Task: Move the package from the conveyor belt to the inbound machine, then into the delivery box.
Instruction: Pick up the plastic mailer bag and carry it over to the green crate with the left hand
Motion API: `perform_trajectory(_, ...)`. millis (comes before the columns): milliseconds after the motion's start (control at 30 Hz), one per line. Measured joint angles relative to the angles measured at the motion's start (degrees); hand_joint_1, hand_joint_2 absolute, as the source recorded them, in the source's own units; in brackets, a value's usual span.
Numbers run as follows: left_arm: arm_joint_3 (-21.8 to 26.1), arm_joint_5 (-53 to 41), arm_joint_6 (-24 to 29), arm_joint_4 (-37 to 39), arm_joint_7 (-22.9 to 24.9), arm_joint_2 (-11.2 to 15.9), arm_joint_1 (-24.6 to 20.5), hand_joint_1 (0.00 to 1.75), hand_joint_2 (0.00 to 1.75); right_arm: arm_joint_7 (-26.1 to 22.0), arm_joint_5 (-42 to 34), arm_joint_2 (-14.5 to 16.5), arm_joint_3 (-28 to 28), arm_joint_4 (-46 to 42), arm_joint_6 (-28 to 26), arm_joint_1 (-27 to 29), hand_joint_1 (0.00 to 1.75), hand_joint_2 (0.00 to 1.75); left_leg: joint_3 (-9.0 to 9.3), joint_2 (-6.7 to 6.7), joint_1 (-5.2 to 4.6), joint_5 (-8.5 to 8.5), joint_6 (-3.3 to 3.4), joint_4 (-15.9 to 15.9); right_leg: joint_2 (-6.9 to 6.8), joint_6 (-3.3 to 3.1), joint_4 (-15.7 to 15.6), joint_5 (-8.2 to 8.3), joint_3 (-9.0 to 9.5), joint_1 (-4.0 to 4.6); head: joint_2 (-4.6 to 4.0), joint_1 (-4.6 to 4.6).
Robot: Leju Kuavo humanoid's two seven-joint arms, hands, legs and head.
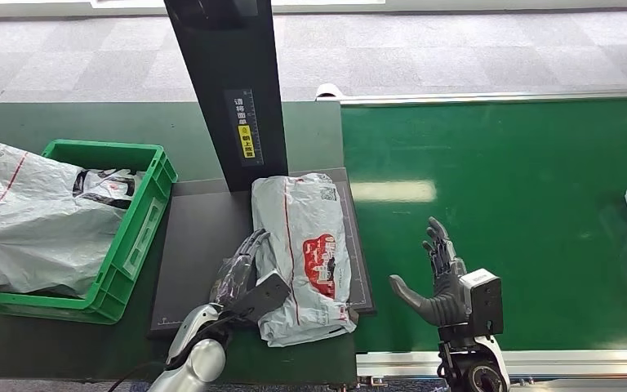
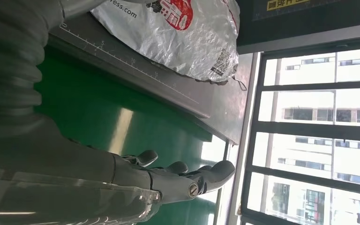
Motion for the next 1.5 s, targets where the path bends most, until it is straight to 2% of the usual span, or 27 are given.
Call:
perform_trajectory(33,0.1,0.7,0.0,0.0,-0.5,0.0,0.0,0.42,1.75,0.0,0.0,0.0,0.0,0.0,0.0,0.0,0.00,1.75,0.00,0.00,0.00,0.00,0.00,0.0,0.00,0.00,0.0,0.00,0.00,0.00,0.00,0.00)
perform_trajectory(133,0.8,4.3,1.1,0.0,-3.1,-0.1,0.4,1.64,1.75,0.1,0.2,0.1,-0.2,-0.1,0.0,0.1,0.00,1.75,0.00,0.00,0.00,0.00,0.00,0.0,0.00,0.00,0.0,0.00,-0.02,0.00,0.00,0.01)
perform_trajectory(167,1.1,5.4,1.8,-0.3,-4.2,-0.1,0.6,1.72,1.75,0.2,0.2,0.1,-0.3,-0.2,0.0,0.2,0.00,1.75,-0.01,0.00,0.00,0.00,0.00,0.0,0.01,0.00,0.0,0.00,-0.03,0.00,0.00,0.01)
perform_trajectory(400,2.9,10.5,7.9,-4.4,-10.2,-0.3,2.3,1.75,1.75,0.3,0.3,0.4,-0.4,-1.0,0.0,0.7,0.00,1.75,-0.08,0.00,0.00,0.00,0.00,0.0,0.01,0.00,0.0,0.00,-0.10,0.01,0.00,0.01)
perform_trajectory(833,3.8,13.2,12.3,-6.5,-12.9,-0.5,3.2,1.75,1.75,0.8,0.1,0.5,-0.6,-1.1,0.0,0.7,0.00,1.75,-0.10,0.00,0.00,0.00,0.00,0.0,0.01,0.00,0.0,0.00,-0.13,0.01,0.00,0.00)
perform_trajectory(867,3.8,13.5,12.4,-6.7,-13.2,-0.5,3.2,1.36,1.75,0.8,0.1,0.5,-0.6,-1.1,0.0,0.7,0.00,1.75,-0.10,0.00,0.00,0.00,0.00,0.0,0.01,0.00,0.0,0.00,-0.13,0.01,0.00,0.00)
perform_trajectory(967,4.0,17.2,11.8,-7.3,-15.5,-0.5,3.4,0.05,1.75,0.9,0.1,0.5,-0.7,-1.1,0.0,0.7,0.00,1.75,-0.11,0.00,0.00,0.00,0.00,0.0,0.01,0.00,0.0,0.00,-0.13,0.01,0.00,0.00)
perform_trajectory(1033,4.4,25.0,8.1,-8.7,-18.6,-0.7,3.9,0.00,1.75,0.9,0.0,0.5,-0.8,-1.1,0.0,0.7,0.00,1.75,-0.13,0.00,0.00,0.00,0.00,0.0,0.01,0.00,0.0,0.00,-0.14,0.01,0.00,0.00)
perform_trajectory(1133,5.0,40.2,-3.7,-11.8,-21.7,-0.9,4.9,0.00,1.75,0.9,-0.2,0.5,-0.9,-1.1,0.0,0.6,0.00,1.75,-0.14,0.00,0.00,0.00,0.00,0.0,0.01,0.00,0.0,0.00,-0.14,0.01,0.00,0.00)
perform_trajectory(1233,5.1,49.0,-14.8,-15.0,-21.7,-0.8,6.1,0.00,1.75,0.8,-0.5,0.5,-0.9,-0.9,-0.1,0.4,0.00,1.75,-0.15,0.00,0.00,0.00,0.00,0.0,0.01,0.00,0.0,0.00,-0.16,0.00,0.00,0.00)
perform_trajectory(1300,5.1,50.6,-17.4,-16.4,-21.6,-0.8,6.6,0.00,1.75,0.8,-0.5,0.5,-0.9,-0.8,-0.1,0.3,0.00,1.75,-0.15,0.00,0.00,0.00,0.00,0.0,0.01,0.00,0.0,0.00,-0.16,0.01,0.00,0.00)
perform_trajectory(1500,4.8,48.8,-18.0,-18.4,-21.5,-0.5,7.4,0.00,1.75,0.8,-0.6,0.4,-0.9,-0.6,-0.2,0.2,0.00,1.75,-0.15,0.00,0.00,0.00,0.00,0.0,0.00,0.00,0.0,0.00,-0.16,0.01,0.00,0.01)
